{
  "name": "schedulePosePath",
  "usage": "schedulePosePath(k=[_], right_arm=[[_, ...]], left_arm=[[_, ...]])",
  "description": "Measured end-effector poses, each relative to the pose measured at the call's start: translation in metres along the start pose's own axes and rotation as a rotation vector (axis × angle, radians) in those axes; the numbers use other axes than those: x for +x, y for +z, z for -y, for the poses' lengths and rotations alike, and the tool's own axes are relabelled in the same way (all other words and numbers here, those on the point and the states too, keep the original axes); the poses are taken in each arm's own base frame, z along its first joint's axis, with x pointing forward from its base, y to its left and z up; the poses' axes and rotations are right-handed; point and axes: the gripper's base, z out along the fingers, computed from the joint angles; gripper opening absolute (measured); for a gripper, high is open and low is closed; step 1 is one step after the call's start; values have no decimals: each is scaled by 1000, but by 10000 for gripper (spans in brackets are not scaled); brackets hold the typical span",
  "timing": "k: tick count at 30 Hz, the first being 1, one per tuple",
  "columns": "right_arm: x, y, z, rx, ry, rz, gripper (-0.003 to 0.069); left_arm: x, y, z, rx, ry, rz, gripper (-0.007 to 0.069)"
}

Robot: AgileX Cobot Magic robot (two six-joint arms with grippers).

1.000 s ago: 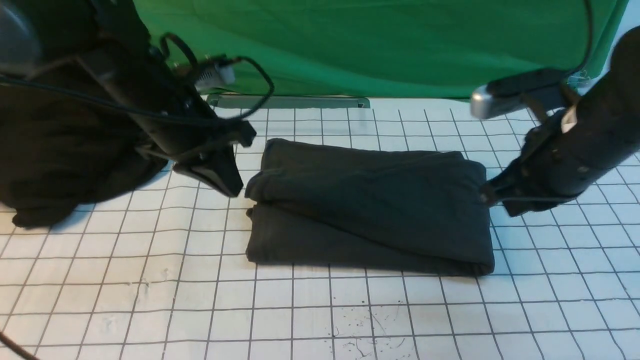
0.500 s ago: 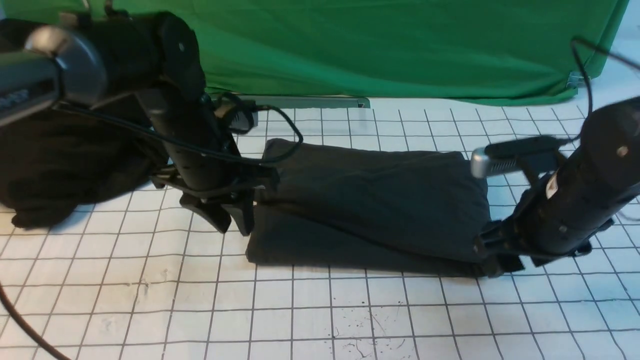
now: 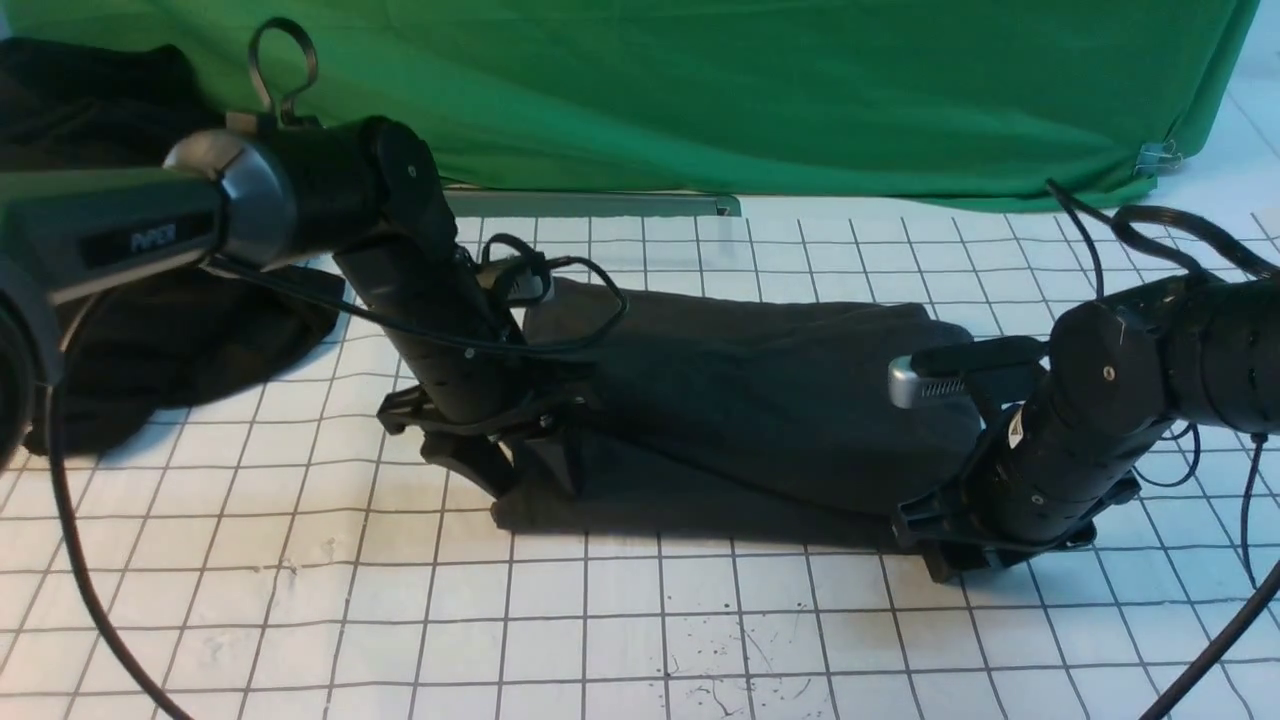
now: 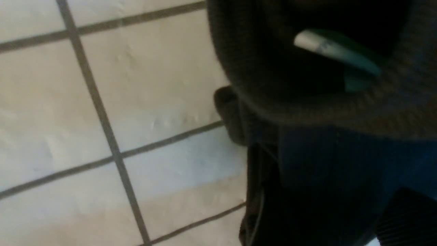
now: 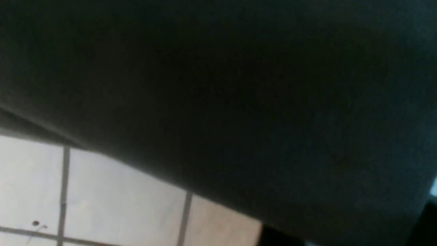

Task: Fold a long-sleeved shirt over a white checkered tablecloth.

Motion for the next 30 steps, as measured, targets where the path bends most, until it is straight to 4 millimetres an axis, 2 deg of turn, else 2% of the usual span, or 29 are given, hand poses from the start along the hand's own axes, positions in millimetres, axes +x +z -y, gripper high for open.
schedulePosePath(k=[3,4,5,7,10,11,14,17,21,25,30], right_arm=[[-2,0,0,-1,-20,4,196],[-3,-1,-1,-4,-22,2,115],[-4,-2,-1,-3,-26,-3,79],[-5,-5,-1,1,-42,-27,41],[-2,-8,-1,7,-52,-59,38],[1,-13,0,11,-58,-84,38],[10,-27,-2,-1,-36,-116,35],[23,-38,-3,-17,-21,-113,35],[42,-43,-2,-31,21,-132,35],[52,-40,0,-27,32,-157,36],[54,-39,0,-27,35,-162,49]], left_arm=[[0,3,0,8,0,-4,213],[0,3,0,13,1,-5,148],[0,2,1,21,5,-5,92],[2,-5,4,31,23,-9,41],[7,-16,7,33,43,-19,34],[11,-24,10,30,54,-25,34],[24,-32,12,25,62,-58,34],[39,-28,9,21,49,-111,34],[53,-17,6,50,8,-163,34],[58,-13,6,70,-15,-182,35],[59,-15,7,78,-16,-191,56]])
